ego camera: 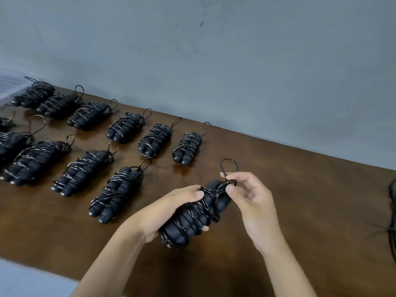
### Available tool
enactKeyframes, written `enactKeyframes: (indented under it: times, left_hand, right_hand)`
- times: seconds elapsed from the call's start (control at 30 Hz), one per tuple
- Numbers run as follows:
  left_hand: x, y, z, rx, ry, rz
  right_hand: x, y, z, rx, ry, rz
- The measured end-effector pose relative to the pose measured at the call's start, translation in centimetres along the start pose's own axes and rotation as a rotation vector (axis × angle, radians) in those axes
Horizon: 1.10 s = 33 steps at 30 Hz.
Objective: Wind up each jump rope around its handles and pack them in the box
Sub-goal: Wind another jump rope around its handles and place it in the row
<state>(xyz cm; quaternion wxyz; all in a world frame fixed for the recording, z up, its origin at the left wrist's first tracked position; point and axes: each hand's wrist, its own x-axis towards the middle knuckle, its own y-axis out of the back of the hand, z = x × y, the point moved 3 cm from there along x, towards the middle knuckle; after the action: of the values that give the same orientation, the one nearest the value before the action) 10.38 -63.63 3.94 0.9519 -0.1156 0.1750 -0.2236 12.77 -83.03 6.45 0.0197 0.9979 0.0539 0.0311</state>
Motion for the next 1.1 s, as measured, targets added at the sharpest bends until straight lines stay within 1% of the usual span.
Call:
enactKeyframes:
  times: [0.1,0.13,0.2,0.27,0.33,0.37,0.43,0.53,0.6,0.8,0.9,0.97,1.1]
  left_hand:
    - [-0.7,1.2,-0.1,-0.061,0.010,0.121]
    - [-0.8,1.5,-0.2,-0.038,0.009,0.182]
    - [-0.8,2.2,-0.6,0.082,-0.020,0.326]
    - [-0.5,3.0,-1.3,0.338,-0.062,0.508]
    - [-0.3,3.8,-2.1,0.666,-0.037,0.726]
    - [-0.2,4.0,-2.5,0.789,-0.002,0.809]
    - [0.2,4.1,-2.9,0.950,0.058,0.897]
    - [0.9,4.4,-3.3,1.142,0.121,0.934]
    - [1.2,4.6,-3.5,1.218,0.158,0.950]
    - [1.7,4.3,-3.8,1.329,0.194,0.929]
    - [1.8,4.0,-3.3,1.335,0.208,0.930]
    - [1.9,3.6,-2.6,1.337,0.171,0.951]
    - [2.7,2.0,-1.0,1.261,-0.054,0.942]
  right_hand:
    - [0.5,-2.0,0.9,-0.057,-0.014,-0.045]
    - [0.6,-2.5,1.4,-0.105,-0.024,-0.038]
    - [0.8,-3.1,2.4,-0.212,-0.046,-0.011]
    - [0.9,-3.2,3.3,-0.320,-0.061,-0.012]
    - [0.8,-3.4,3.9,-0.375,-0.074,-0.032]
    - [0.7,-3.5,4.1,-0.380,-0.080,-0.035]
    - [0.4,-3.5,4.4,-0.386,-0.092,-0.029]
    - [0.2,-3.1,4.6,-0.409,-0.105,-0.021]
    - [0.1,-2.7,4.8,-0.413,-0.109,-0.013]
    - [0.2,-1.5,5.3,-0.405,-0.134,-0.001]
    - [0.2,-1.0,5.4,-0.383,-0.149,0.012]
    - [0.3,-0.5,5.4,-0.386,-0.151,0.018]
    - [0.1,1.1,5.3,-0.393,-0.139,0.041]
